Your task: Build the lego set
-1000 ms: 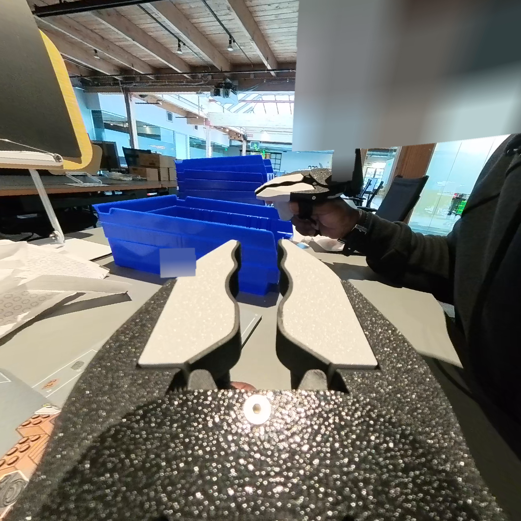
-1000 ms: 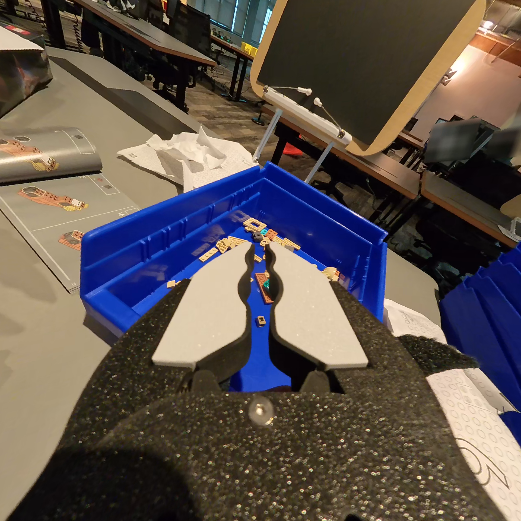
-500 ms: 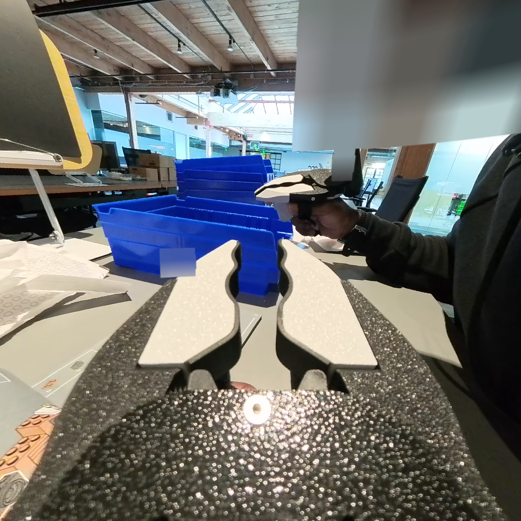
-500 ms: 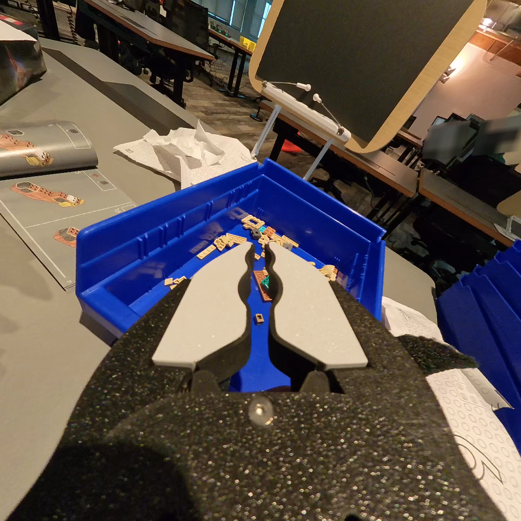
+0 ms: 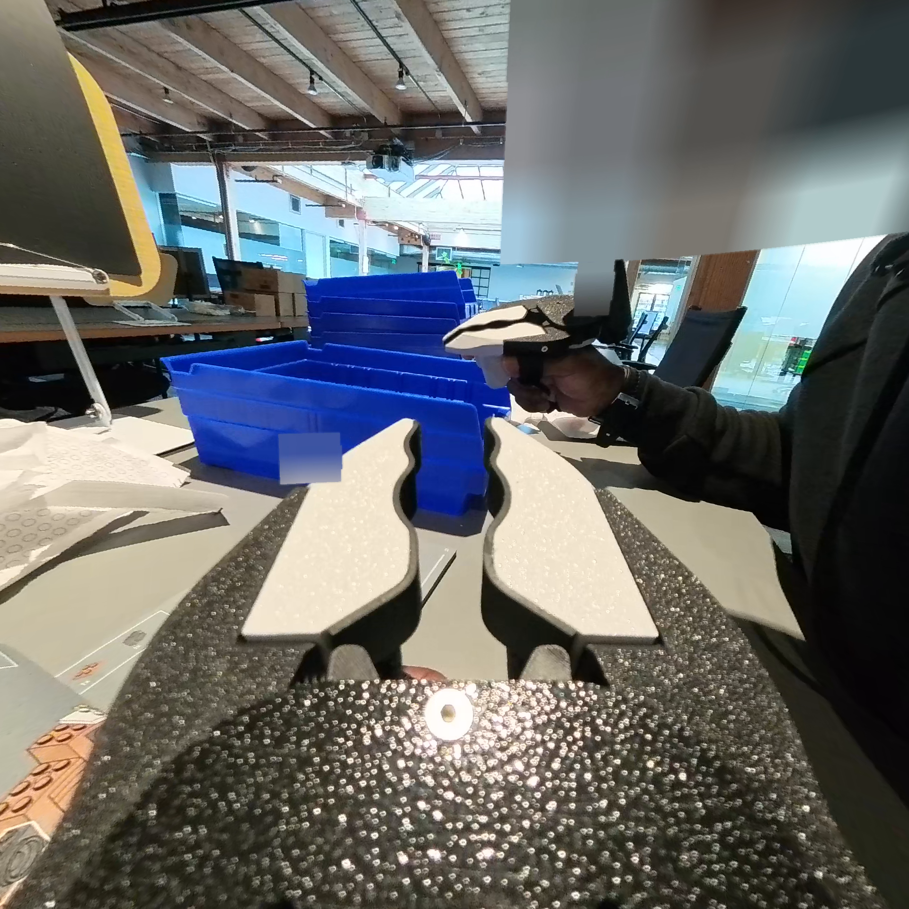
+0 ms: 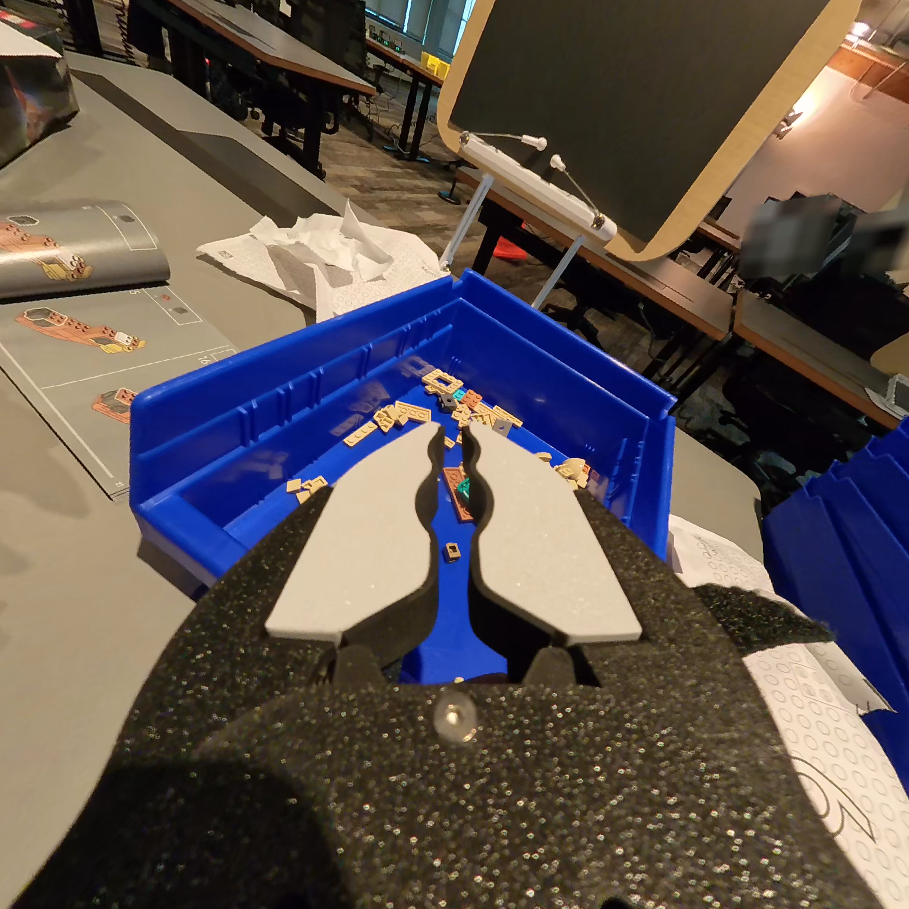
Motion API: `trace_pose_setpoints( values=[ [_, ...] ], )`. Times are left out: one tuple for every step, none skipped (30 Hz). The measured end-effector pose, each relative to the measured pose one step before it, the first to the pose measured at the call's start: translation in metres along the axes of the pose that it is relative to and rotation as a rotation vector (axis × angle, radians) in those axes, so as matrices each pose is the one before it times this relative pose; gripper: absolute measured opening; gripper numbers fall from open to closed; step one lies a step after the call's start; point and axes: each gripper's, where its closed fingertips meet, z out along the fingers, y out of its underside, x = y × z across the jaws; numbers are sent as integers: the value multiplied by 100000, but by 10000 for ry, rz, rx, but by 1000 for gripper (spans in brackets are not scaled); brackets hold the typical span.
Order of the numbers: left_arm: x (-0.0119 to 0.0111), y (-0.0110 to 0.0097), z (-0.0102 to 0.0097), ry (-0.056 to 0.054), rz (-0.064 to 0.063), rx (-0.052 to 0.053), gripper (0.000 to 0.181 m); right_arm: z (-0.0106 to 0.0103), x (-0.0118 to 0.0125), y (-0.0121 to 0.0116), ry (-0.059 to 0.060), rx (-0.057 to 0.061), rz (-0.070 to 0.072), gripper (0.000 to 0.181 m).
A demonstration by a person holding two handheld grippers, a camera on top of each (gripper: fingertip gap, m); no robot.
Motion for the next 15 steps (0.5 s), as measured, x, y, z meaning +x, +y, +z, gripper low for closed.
trace_pose_setpoints(
  values=[
    [8, 8, 12, 2, 11, -3, 23, 36, 64, 99, 45, -58, -89, 6],
    [4, 11, 14, 2, 10, -13, 23, 37, 164, 141, 98, -111, -218, 6],
    [-33, 28, 22, -7, -15, -18, 23, 19, 381, 190, 171, -209, -440, 6],
    [-120, 6, 22, -23, -72, -10, 23, -22, 660, 182, 252, -336, -702, 7],
    [-180, -9, -9, -35, -132, 11, 23, -32, 981, 108, 311, -417, -924, 7],
    [-204, -61, -60, -45, -148, 50, 23, 18, 1190, 39, 299, -428, -1045, 8],
    [-184, -127, -105, -46, -111, 98, 23, 191, 1096, 55, 89, -437, -1079, 8],
    [-76, -145, -124, -35, -44, 111, 23, 394, 843, 123, -213, -429, -1057, 9],
    [28, -81, -110, -7, 12, 58, 23, 588, 822, 24, -272, -276, -988, 9],
    [133, 44, -56, 28, 45, -40, 23, 743, 891, -131, -213, -46, -843, 10],
    [220, 68, -14, 63, 90, -64, 23, 853, 653, -111, -339, 45, -601, 10],
    [211, 75, 3, 45, 127, -58, 23, 893, 479, 62, -432, -12, -295, 10],
    [219, 92, 29, 38, 134, -74, 23, 830, 593, 114, -280, -41, -103, 12],
    [206, 89, 40, 45, 132, -68, 23, 693, 573, 15, -145, 50, -111, 13],
    [139, 59, 42, 18, 117, -45, 23, 619, 284, -10, -203, 82, -127, 12]
  ],
)
